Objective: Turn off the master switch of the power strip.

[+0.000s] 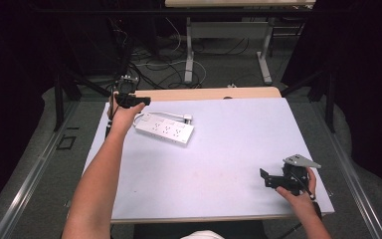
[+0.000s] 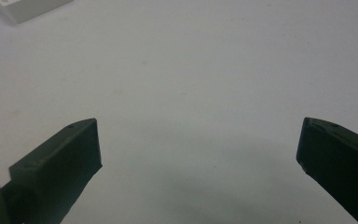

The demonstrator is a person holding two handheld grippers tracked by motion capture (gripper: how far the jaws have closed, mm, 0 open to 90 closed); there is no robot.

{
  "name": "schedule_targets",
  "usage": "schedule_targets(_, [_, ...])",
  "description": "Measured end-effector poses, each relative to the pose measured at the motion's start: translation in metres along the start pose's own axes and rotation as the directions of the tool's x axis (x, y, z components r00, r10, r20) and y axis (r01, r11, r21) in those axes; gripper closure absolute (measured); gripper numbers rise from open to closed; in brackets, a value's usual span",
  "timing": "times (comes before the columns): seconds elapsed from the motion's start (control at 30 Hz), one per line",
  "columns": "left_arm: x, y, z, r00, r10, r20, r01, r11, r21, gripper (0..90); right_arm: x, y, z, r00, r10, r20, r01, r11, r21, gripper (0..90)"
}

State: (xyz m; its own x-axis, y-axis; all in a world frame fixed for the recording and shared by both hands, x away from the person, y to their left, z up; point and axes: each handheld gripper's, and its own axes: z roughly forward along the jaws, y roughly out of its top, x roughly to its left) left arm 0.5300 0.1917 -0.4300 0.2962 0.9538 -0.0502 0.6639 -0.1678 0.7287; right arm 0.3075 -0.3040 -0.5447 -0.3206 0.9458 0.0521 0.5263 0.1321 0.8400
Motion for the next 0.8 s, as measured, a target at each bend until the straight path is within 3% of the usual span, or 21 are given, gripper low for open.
schedule_targets(0.1, [0.002, 0.002, 0.004, 1.0, 0.007, -0.006, -0.007, 0.9999, 0.016, 41.6, 0.0, 0.0, 0.0, 1.0, 0.0, 0.002, 0.0, 1.0, -0.002, 0.0])
schedule_targets(0.33, [0.008, 0.001, 0.015, 0.9998, -0.016, -0.007, 0.017, 0.999, 0.041, 49.2, -0.001, 0.0, -0.001, 1.0, 0.005, -0.002, -0.005, 1.0, 0.003, 0.0])
schedule_targets(0.53, [0.012, 0.0, 0.024, 0.9979, -0.065, 0.003, 0.065, 0.997, 0.042, 54.9, 0.0, -0.001, 0.0, 1.0, 0.009, 0.0, -0.009, 0.9999, 0.008, 0.0])
schedule_targets(0.8, [0.014, -0.004, 0.034, 0.9969, -0.079, 0.0, 0.079, 0.9935, 0.082, 60.9, -0.002, -0.001, 0.0, 0.9999, 0.005, 0.01, -0.005, 1.0, -0.004, 0.0])
